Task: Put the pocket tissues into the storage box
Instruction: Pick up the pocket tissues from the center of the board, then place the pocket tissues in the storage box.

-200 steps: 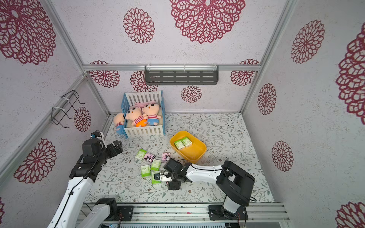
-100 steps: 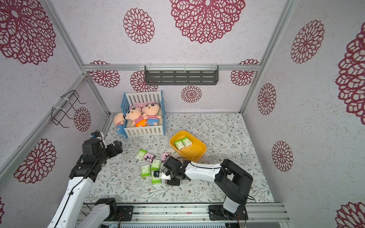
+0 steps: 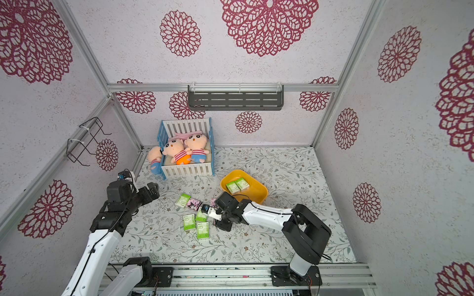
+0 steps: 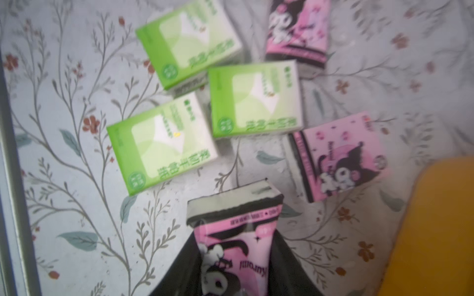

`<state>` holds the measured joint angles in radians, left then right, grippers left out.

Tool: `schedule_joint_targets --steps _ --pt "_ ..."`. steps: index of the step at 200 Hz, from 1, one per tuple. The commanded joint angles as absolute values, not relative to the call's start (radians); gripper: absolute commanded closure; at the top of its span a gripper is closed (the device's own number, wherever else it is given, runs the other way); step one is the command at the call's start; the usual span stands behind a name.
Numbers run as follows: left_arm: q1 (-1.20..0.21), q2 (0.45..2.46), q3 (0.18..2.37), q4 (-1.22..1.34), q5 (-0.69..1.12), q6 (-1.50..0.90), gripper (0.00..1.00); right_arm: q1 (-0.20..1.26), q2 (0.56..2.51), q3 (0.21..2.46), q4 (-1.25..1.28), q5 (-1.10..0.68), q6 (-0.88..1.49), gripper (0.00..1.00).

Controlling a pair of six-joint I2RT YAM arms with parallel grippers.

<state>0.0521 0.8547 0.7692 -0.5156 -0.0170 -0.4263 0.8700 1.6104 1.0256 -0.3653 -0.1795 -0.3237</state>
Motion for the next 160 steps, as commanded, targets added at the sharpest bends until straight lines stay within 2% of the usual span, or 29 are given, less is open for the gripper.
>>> schedule_joint_targets --steps 1,41,82,160 --pt "0.047 0.845 0.762 -0.521 -0.023 -0.416 0.03 0.814 1.503 1.063 -0.255 -0.202 -0.199 0.60" --pt "0.046 0.849 0.762 -0.520 -0.021 -0.420 0.03 0.659 1.442 1.086 -0.207 -0.151 -0.080 0.60" --pt "0.047 0.853 0.762 -0.519 -0.020 -0.422 0.03 0.547 1.512 1.158 -0.300 -0.083 -0.042 0.59" --pt "0.046 0.851 0.762 -0.524 -0.024 -0.416 0.03 0.479 1.651 1.198 -0.443 -0.016 -0.032 0.57"
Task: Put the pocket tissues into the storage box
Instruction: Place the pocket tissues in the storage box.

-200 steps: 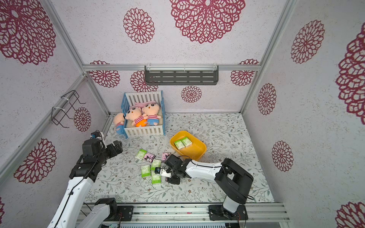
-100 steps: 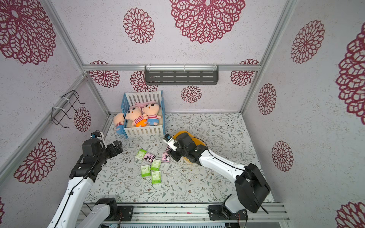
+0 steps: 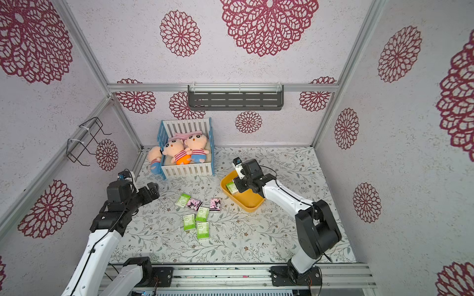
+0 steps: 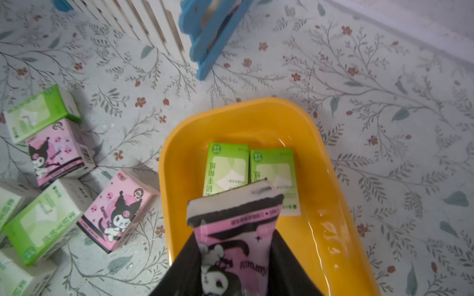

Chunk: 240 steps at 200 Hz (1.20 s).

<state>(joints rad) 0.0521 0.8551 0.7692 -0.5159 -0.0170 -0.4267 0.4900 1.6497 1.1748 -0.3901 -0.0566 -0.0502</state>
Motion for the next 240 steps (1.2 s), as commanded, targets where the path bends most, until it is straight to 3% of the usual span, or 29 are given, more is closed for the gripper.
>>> schedule_joint_targets --steps 1,96,240 --pt "0.045 0.851 0.762 -0.524 -0.024 -0.418 0.03 0.479 1.652 1.198 -0.445 -0.016 -0.033 0.57" --pt "0.046 0.850 0.762 -0.523 -0.027 -0.416 0.03 0.457 1.732 1.149 -0.517 0.062 -0.069 0.57" --pt "0.046 0.861 0.764 -0.521 -0.024 -0.410 0.03 0.451 1.874 1.262 -0.464 0.126 -0.118 0.57"
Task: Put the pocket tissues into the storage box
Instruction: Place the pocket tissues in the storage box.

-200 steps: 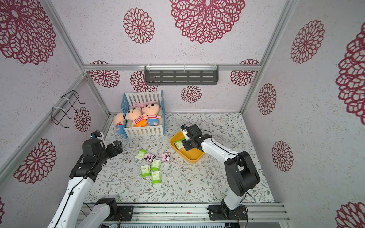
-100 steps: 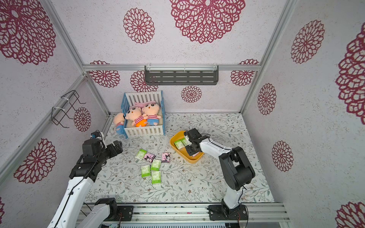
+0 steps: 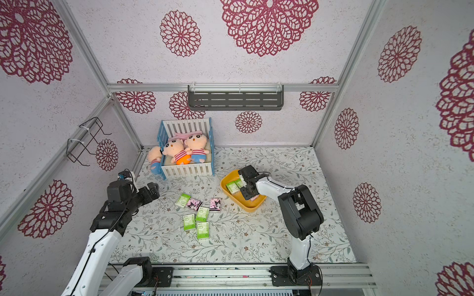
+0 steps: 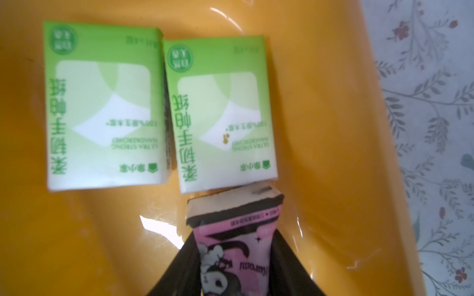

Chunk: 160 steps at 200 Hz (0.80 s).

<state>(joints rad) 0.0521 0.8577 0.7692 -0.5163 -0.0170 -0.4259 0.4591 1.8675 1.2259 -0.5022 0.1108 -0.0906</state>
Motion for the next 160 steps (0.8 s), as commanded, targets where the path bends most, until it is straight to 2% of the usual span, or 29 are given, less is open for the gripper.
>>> schedule_joint_targets --steps 1,134,148,160 --pt "0.046 0.861 0.764 -0.521 -0.024 -0.410 0.03 0.451 1.873 1.262 -0.463 0.125 -0.119 0.57" --pt "0.046 0.867 0.765 -0.523 -0.026 -0.408 0.03 0.449 1.982 1.391 -0.427 0.106 -0.195 0.53" --pt "0.046 0.867 0.764 -0.523 -0.025 -0.407 0.03 0.450 1.982 1.387 -0.421 0.100 -0.200 0.50" --pt "0.047 0.868 0.765 -0.523 -0.026 -0.408 0.03 0.450 1.981 1.385 -0.416 0.100 -0.201 0.42"
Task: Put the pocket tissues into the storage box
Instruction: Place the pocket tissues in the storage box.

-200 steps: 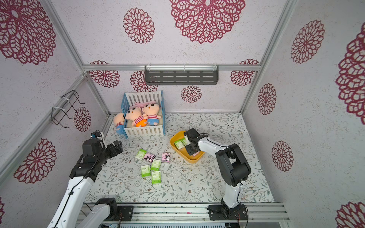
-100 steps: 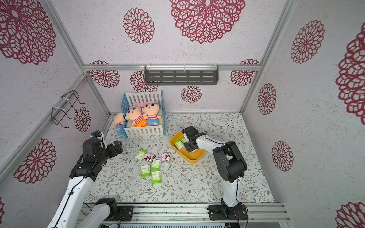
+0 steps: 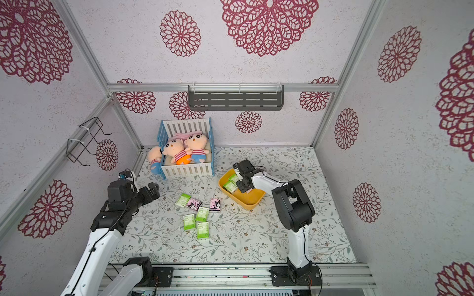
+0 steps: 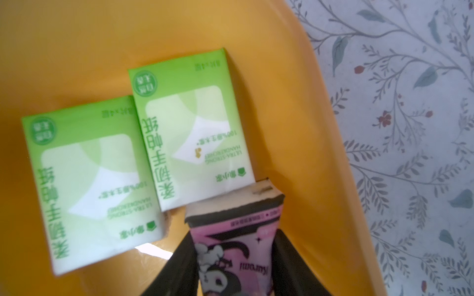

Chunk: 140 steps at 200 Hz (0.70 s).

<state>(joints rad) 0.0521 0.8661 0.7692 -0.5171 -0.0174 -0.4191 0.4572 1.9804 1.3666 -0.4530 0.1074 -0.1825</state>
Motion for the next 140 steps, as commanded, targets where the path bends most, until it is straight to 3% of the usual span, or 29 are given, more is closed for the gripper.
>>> schedule_joint_targets --steps 1,17,33,140 --pt "0.046 0.868 0.764 -0.523 -0.025 -0.408 0.03 0.450 1.981 1.385 -0.415 0.100 -0.202 0.41" --pt "0.046 0.870 0.765 -0.523 -0.024 -0.408 0.03 0.450 1.983 1.387 -0.417 0.086 -0.205 0.29" --pt "0.046 0.868 0.765 -0.524 -0.026 -0.409 0.03 0.449 1.978 1.388 -0.417 0.087 -0.203 0.24" --pt "0.046 0.870 0.762 -0.520 -0.018 -0.416 0.03 0.492 1.702 1.390 -0.493 0.087 -0.199 0.22"
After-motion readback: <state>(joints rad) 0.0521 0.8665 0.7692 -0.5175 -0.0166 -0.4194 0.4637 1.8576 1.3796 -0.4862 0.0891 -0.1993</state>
